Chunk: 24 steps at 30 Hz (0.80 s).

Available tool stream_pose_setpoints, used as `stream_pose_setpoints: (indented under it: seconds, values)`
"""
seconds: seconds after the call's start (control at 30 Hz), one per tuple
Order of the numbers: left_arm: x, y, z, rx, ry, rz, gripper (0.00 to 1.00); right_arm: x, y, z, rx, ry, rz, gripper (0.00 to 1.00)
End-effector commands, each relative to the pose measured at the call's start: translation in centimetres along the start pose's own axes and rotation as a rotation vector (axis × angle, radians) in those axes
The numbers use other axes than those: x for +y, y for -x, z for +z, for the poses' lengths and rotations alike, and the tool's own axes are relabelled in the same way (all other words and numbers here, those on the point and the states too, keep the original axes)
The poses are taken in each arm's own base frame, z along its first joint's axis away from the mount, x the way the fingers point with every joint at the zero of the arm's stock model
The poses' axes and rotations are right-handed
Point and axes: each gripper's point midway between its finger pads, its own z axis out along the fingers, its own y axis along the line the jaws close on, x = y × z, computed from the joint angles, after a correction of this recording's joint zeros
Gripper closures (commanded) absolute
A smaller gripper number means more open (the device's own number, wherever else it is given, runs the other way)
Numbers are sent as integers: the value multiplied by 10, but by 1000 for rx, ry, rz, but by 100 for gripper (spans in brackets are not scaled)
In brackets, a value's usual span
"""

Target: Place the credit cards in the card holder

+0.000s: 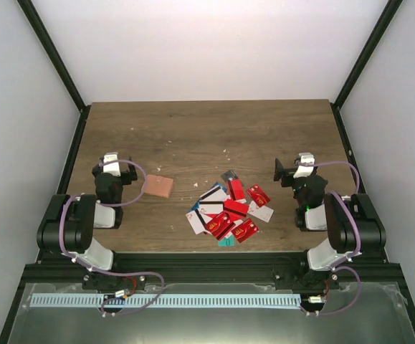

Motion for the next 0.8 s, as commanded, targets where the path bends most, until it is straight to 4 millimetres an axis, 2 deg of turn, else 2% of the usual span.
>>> stream_pose_setpoints:
  seconds: [0.0,0.4,0.5,0.6,0.67,0.77]
  values:
    - [-3,15,2,-53,-14,0,0,1,14,3,-46,7,-24,0]
    - [-1,16,1,-57,-3,-1,0,1,15,3,-50,3,-24,0]
    - [10,27,-1,-64,70,-20,0,-10,22,8,-25,-60,1,0]
    - [15,48,1,-10,110,-35,0,-14,47,12,-12,-97,21,0]
    - [16,76,-5,-39,109,-70,0,-13,82,14,-48,-94,61,0]
    - [26,117,-21,-59,159,-197,0,-4,132,15,-83,-44,144,0]
